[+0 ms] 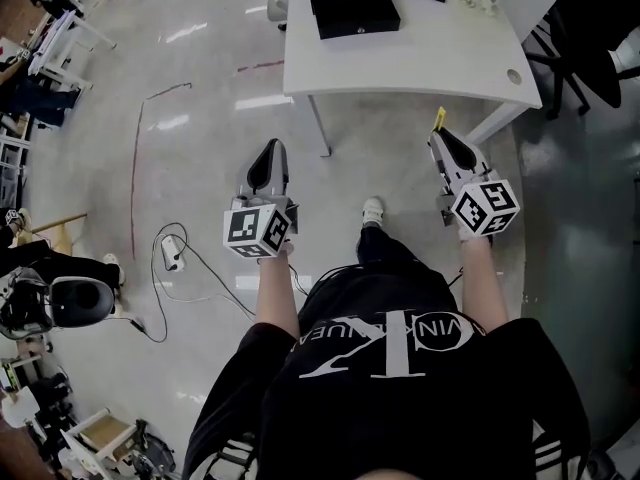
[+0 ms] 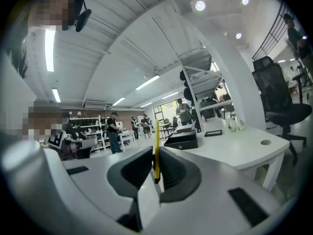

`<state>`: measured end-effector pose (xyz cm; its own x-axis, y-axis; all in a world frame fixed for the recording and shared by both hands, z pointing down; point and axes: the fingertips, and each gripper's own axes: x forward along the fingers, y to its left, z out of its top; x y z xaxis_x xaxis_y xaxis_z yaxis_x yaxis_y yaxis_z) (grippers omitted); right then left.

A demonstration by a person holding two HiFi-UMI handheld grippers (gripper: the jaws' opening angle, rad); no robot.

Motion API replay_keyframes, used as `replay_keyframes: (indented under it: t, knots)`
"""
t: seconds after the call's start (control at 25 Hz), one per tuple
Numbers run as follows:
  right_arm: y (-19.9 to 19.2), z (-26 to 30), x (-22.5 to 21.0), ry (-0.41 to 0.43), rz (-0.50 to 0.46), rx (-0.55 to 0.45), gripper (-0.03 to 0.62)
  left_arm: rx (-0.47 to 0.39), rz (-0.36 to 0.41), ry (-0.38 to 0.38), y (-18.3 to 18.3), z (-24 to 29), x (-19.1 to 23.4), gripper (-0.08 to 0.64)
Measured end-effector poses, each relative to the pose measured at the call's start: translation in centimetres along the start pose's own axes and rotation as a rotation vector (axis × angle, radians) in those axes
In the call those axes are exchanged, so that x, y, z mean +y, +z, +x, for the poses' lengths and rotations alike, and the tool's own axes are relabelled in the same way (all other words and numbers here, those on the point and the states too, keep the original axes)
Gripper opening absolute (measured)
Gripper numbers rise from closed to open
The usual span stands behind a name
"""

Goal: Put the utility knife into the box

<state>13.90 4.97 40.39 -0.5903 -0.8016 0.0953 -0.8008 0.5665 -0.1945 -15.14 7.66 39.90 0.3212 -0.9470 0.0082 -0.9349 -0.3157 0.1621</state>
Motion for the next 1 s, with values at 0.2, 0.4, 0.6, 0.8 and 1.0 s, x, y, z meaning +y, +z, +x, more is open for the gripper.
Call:
replay_keyframes:
  t: [0.2, 0.4, 0.6, 0.8, 1.0]
  knots:
    - [0.4, 2.9, -2.8, -0.006, 0.022, 0.017, 0.049, 0.036, -0.001, -0.021, -0.7, 4.1, 0.0, 0.011]
    - [0.3, 6.0, -5.5, 0.008, 0.034, 0.040, 0.049, 0.045, -0.015, 0.007, -0.9, 7.6, 1.3, 0.011]
    - [1.1, 10.0, -7.3, 0.038, 0.031, 0.045, 0.049, 0.041, -0.006, 0.030, -0.2, 11.0, 2.9, 0.011]
    - [1.8, 13.8, -9.2, 0.073, 0.022, 0.054, 0.049, 0.035, -0.002, 0.051, 0.1, 14.1, 4.0, 0.011]
    - [2.3, 17.2, -11.0, 0.102, 0.008, 0.055, 0.049, 0.018, -0.007, 0.083, -0.1, 17.0, 5.7, 0.011]
